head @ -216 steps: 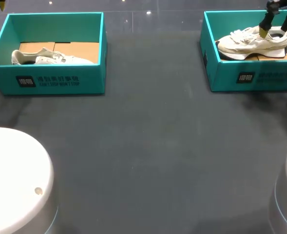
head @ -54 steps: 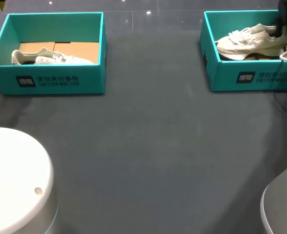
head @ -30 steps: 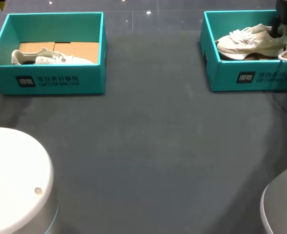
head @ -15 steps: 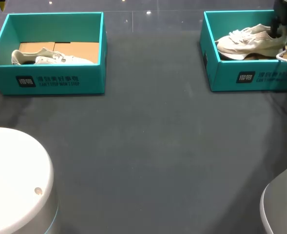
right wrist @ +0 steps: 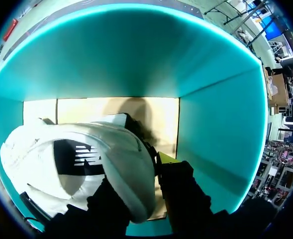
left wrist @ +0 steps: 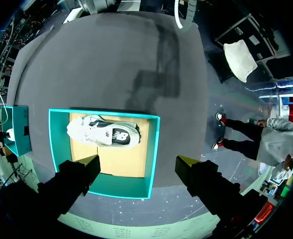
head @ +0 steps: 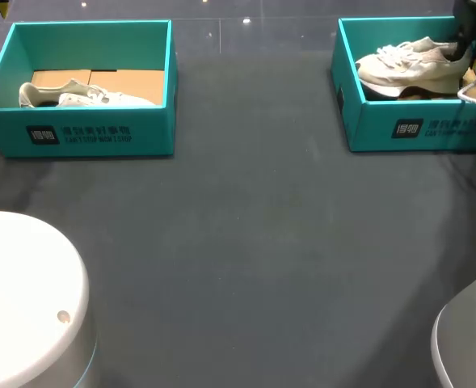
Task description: Take the shoe out of the shoebox, open the shoe tongue, remove and reinsert the insole, then place the shoe into the shoebox
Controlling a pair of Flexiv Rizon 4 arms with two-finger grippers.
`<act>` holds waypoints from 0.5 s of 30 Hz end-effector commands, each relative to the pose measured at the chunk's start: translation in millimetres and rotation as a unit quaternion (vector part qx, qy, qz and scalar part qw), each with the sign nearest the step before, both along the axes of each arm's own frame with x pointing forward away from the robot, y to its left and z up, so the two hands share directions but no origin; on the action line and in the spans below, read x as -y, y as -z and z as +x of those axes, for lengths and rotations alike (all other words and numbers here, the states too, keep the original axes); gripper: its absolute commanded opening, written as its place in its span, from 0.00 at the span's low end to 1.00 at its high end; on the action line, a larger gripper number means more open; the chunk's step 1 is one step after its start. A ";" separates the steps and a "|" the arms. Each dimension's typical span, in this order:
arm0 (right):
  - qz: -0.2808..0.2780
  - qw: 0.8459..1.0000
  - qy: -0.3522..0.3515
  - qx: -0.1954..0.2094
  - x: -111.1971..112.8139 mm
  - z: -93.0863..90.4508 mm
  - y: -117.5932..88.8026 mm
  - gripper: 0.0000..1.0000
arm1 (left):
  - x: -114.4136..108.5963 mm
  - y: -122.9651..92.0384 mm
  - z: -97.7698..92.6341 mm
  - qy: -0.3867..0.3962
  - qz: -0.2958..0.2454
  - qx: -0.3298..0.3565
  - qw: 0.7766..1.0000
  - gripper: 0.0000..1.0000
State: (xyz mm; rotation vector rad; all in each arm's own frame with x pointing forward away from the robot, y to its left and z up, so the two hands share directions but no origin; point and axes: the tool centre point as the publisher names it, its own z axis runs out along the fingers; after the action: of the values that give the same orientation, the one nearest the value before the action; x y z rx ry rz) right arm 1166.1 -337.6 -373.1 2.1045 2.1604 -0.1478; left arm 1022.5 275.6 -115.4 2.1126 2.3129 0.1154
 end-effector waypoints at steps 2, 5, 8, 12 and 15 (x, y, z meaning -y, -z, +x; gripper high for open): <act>-0.008 1.000 0.007 0.006 1.7 -4.2 -11.3 0.00 | 0.0 -0.5 -1.0 0.000 0.001 0.001 1.000 1.00; -0.016 1.000 0.012 0.011 2.7 -5.6 -19.2 0.00 | 0.0 -0.5 -1.0 0.000 0.001 0.001 1.000 1.00; -0.025 0.999 0.019 0.018 3.9 -6.1 -29.7 0.00 | 0.0 -0.5 -1.0 0.000 0.001 0.001 1.000 1.00; -0.034 0.999 0.031 0.029 4.4 -6.4 -44.9 0.00 | 0.0 -0.5 -1.0 0.000 0.001 0.001 1.000 1.00; -0.037 0.998 0.038 0.035 4.9 -7.2 -55.5 0.00 | 0.0 -0.5 -1.0 0.000 0.001 0.001 1.000 1.00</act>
State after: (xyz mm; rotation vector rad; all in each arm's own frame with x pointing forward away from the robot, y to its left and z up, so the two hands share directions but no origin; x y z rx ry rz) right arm 1172.0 -345.9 -333.0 2.1263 2.0188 -0.1680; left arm 1022.5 275.7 -115.4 2.1125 2.3129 0.1155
